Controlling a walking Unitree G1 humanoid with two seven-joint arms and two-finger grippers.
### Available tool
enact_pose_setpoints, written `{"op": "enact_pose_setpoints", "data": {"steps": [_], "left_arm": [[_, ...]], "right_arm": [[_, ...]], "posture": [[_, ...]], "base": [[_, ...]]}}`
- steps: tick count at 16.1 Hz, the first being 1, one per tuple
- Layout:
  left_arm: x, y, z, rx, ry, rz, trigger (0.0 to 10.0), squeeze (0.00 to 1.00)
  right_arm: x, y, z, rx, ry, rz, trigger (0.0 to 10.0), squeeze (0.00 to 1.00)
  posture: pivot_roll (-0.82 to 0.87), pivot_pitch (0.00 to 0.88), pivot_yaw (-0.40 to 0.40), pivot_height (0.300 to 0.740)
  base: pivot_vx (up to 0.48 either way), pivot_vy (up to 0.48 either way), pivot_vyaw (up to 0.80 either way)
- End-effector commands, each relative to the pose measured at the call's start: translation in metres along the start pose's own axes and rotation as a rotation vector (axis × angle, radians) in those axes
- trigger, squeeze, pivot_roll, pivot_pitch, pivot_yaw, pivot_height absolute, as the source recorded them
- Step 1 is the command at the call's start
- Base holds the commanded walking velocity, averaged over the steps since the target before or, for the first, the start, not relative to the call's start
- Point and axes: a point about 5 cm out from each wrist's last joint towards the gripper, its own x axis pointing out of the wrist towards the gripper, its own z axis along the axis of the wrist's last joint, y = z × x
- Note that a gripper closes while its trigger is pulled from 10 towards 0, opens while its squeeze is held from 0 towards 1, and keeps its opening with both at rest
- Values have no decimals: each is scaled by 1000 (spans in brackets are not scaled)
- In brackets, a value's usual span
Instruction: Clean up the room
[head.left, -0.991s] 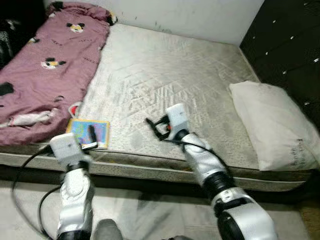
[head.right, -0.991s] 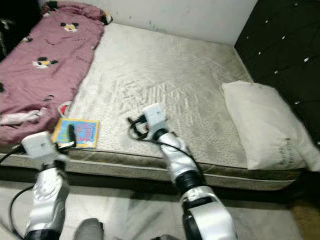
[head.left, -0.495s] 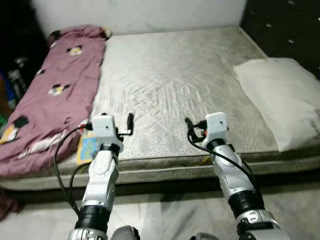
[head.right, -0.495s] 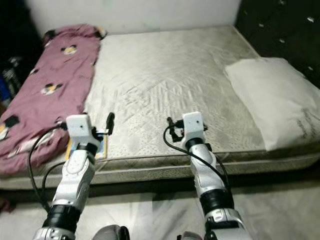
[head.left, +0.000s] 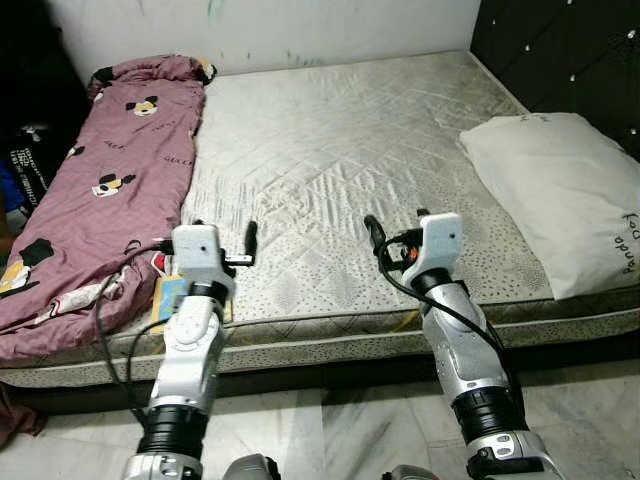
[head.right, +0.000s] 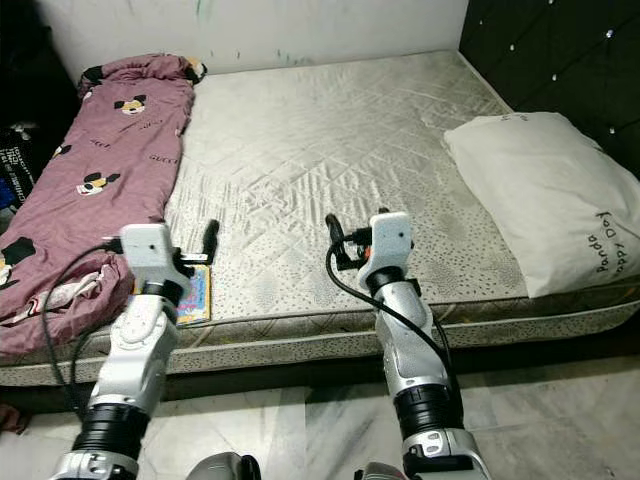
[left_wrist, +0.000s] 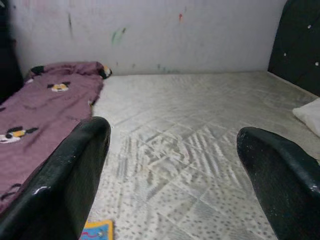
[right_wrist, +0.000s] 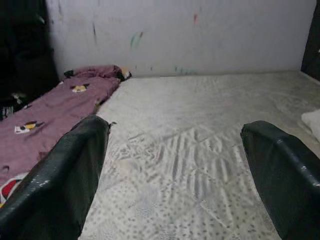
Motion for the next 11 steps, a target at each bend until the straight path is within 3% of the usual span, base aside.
{"op": "enact_pose_setpoints", "data": {"steps": [1,5,11], "left_arm": [[0,9,2,10,-9,26,10000,0],[-16,27,-1,35,1,106,10000,0],[-29,45,-1,34,-9,223,10000,0]], "right_arm": [[0,4,2,18,-18,3,10000,0],[6,26,-1,33,8,69,10000,0],[17,41,2,45,26,155,10000,0]], "posture": [[-107,0,93,740],[-27,0,50,740],[56,0,-39,740]], "base": [[0,0,0],[0,0,0],[0,0,0]]}}
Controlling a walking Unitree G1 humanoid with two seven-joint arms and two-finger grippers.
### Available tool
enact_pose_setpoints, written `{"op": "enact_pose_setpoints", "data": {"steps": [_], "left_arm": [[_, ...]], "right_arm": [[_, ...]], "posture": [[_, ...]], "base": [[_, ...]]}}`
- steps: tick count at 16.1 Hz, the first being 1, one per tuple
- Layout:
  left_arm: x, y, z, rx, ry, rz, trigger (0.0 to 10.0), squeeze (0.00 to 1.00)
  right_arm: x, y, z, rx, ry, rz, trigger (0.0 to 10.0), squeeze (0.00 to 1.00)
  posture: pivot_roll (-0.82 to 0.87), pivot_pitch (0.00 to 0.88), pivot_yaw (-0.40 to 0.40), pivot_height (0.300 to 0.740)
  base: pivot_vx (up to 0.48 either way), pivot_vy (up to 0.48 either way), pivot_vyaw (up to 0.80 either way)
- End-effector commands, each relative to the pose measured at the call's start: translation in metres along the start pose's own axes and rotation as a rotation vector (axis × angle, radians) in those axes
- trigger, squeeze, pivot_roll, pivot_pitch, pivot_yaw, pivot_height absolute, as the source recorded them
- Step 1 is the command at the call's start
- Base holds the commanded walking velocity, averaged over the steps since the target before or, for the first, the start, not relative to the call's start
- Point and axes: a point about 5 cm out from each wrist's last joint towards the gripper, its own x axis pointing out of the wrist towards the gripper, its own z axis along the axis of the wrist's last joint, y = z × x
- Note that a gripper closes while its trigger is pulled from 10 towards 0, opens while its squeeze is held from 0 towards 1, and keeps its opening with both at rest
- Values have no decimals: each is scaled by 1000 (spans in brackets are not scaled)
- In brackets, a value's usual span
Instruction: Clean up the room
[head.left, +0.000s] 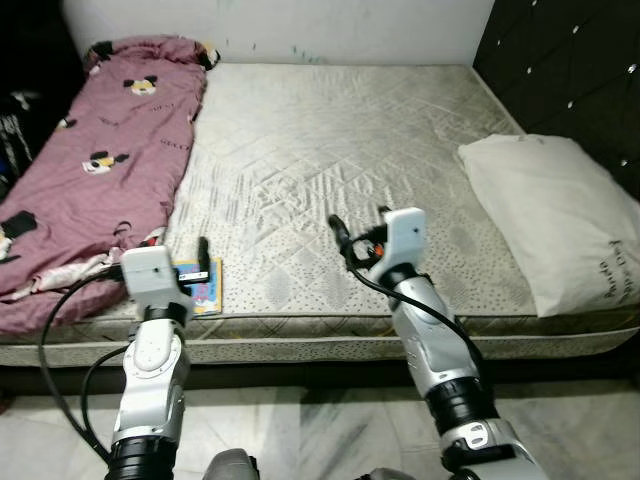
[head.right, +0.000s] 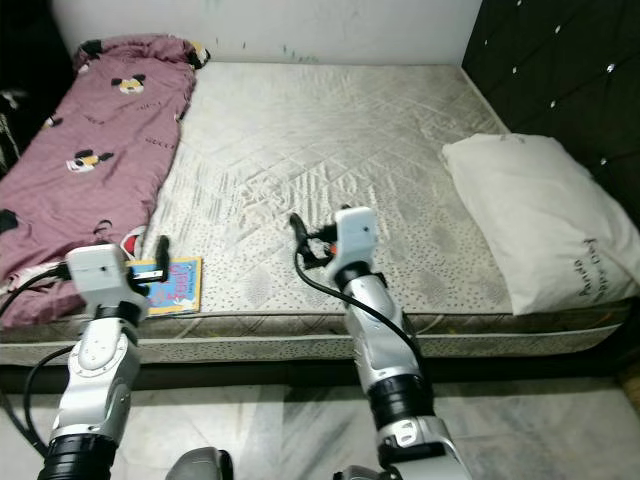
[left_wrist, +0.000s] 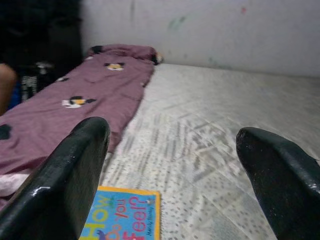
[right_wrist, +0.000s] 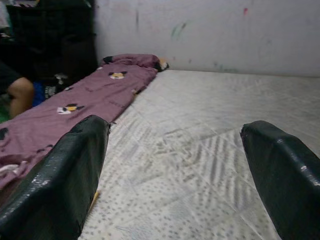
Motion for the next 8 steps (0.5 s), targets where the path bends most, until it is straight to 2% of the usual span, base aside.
{"op": "enact_pose_setpoints", "data": {"steps": [1,3,6,8], "left_arm": [[-2,4,4,1,-17,17,10000,0],[-5,3,4,12,-10,-11,10000,0],[-8,-2,4,-9,-13,-53,10000,0],[-9,-7,4,-14,-16,-59,10000,0]], "right_arm": [[1,4,-1,3,13,18,10000,0],[-1,6,-6,22,24,22,10000,0],[-3,1,-3,-3,19,17,10000,0],[-5,-7,-4,-12,35,-3,10000,0]], "posture": [[61,0,-38,740],[63,0,-34,740],[37,0,-35,740],[24,0,-41,740]], "base": [[0,0,0],[0,0,0],[0,0,0],[285,0,0]]}}
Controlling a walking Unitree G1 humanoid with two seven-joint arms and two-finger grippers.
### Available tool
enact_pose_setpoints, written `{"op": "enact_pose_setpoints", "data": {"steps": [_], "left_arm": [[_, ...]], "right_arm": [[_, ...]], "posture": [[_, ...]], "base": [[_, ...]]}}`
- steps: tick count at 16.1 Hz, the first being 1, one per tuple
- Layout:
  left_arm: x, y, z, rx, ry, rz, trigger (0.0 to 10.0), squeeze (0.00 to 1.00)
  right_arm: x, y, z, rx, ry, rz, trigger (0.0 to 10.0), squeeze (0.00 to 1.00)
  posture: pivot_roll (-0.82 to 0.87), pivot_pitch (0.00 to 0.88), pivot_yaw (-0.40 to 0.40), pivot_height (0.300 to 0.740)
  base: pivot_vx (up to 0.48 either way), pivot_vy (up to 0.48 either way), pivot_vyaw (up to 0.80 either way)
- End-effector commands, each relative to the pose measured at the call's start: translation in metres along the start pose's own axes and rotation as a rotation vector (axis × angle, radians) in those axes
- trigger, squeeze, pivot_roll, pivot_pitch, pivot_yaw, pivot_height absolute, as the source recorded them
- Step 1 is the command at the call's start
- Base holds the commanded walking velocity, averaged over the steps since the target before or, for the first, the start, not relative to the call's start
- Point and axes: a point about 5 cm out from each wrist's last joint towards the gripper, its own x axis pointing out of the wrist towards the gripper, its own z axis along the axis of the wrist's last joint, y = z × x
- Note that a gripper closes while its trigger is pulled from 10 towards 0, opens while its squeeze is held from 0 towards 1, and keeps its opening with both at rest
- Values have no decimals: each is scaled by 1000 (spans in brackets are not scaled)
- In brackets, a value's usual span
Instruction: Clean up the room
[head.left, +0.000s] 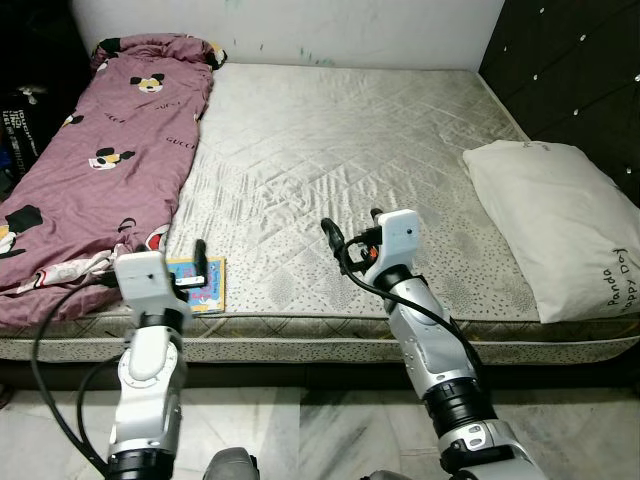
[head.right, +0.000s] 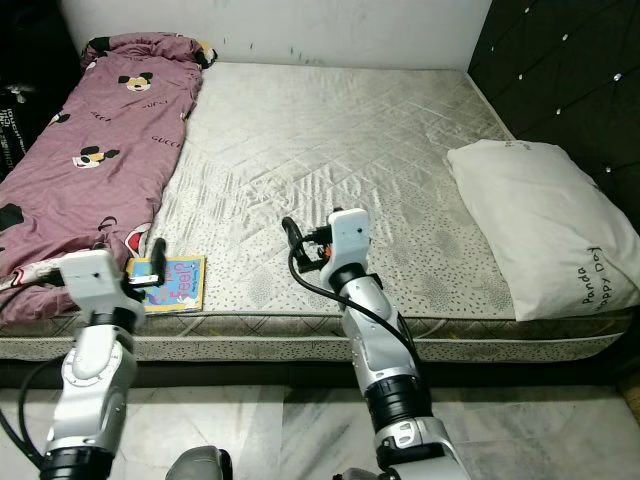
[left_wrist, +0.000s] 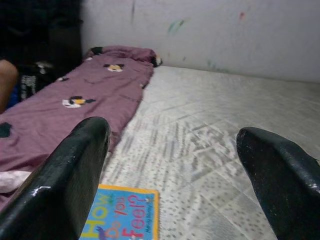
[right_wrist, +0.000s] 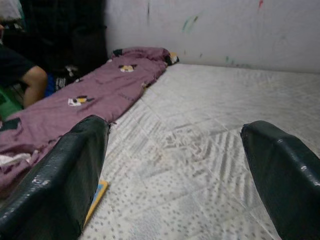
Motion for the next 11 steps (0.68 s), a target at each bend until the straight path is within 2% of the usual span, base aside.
{"op": "enact_pose_setpoints", "data": {"steps": [1,11], "left_arm": [[1,-2,4,-8,-15,-4,10000,0],[5,-8,4,-17,-14,-29,10000,0]], "right_arm": [[-2,-6,2,-14,-1,-13,10000,0],[-2,-14,4,-44,4,-24,10000,0]], "posture": [[20,0,-46,740],[12,0,-48,740]], "base": [[296,0,0],[310,0,0]]}}
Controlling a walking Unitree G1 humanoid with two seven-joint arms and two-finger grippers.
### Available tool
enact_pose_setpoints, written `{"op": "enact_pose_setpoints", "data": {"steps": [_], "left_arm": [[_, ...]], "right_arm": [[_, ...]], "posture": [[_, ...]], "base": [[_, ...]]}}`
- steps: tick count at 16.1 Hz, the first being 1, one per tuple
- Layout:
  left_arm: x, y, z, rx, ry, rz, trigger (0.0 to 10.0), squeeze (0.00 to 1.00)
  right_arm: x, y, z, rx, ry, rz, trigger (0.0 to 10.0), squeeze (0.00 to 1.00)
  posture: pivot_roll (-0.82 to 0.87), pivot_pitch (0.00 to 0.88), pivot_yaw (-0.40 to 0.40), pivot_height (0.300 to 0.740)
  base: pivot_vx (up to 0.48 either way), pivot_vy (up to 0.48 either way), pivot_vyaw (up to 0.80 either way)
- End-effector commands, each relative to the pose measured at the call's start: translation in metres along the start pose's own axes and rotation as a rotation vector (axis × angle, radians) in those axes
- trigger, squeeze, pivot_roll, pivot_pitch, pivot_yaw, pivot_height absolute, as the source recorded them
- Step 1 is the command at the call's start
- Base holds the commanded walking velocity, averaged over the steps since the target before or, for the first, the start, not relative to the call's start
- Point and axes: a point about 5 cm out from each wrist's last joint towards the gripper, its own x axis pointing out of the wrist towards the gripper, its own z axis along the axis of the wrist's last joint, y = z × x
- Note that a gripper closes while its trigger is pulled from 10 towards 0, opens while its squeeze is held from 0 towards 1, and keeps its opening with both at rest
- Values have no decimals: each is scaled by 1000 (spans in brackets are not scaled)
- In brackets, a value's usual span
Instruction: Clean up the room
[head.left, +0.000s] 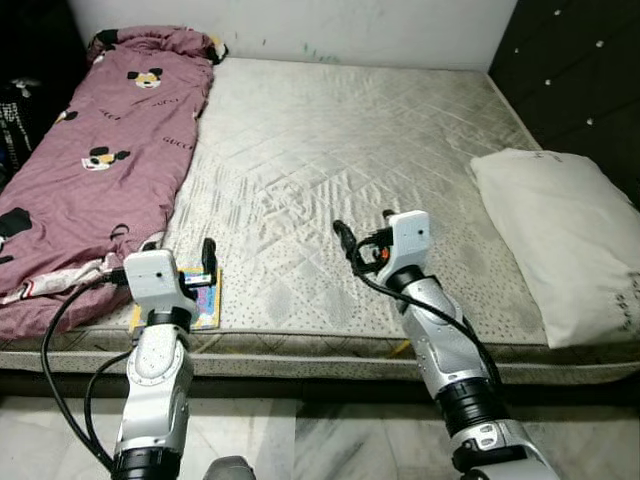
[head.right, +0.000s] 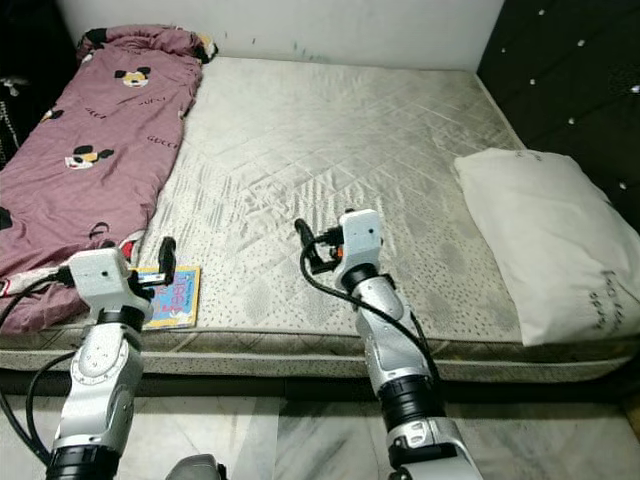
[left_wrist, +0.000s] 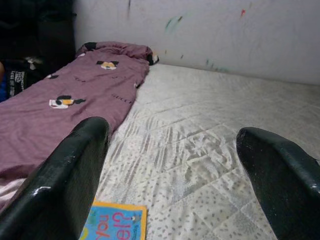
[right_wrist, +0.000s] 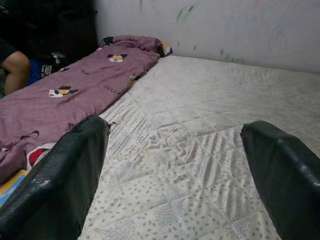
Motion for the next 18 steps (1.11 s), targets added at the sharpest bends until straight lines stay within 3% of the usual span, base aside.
{"op": "enact_pose_setpoints", "data": {"steps": [1,9,14,18], "left_arm": [[1,-2,-1,-5,5,-10,10000,0],[1,-2,-1,-7,7,-15,10000,0],[1,-2,-5,-37,42,19,10000,0],[1,-3,-5,-39,42,13,10000,0]], "right_arm": [[2,-1,2,-9,0,-3,10000,0],[1,-5,1,-20,5,-22,10000,0],[1,-7,0,-24,11,-29,10000,0],[2,-7,-1,-26,17,-27,10000,0]], "posture": [[14,0,-49,740],[9,0,-41,740],[7,0,-40,740],[8,0,-42,740]], "base": [[311,0,0],[330,0,0],[0,0,0],[0,337,0]]}}
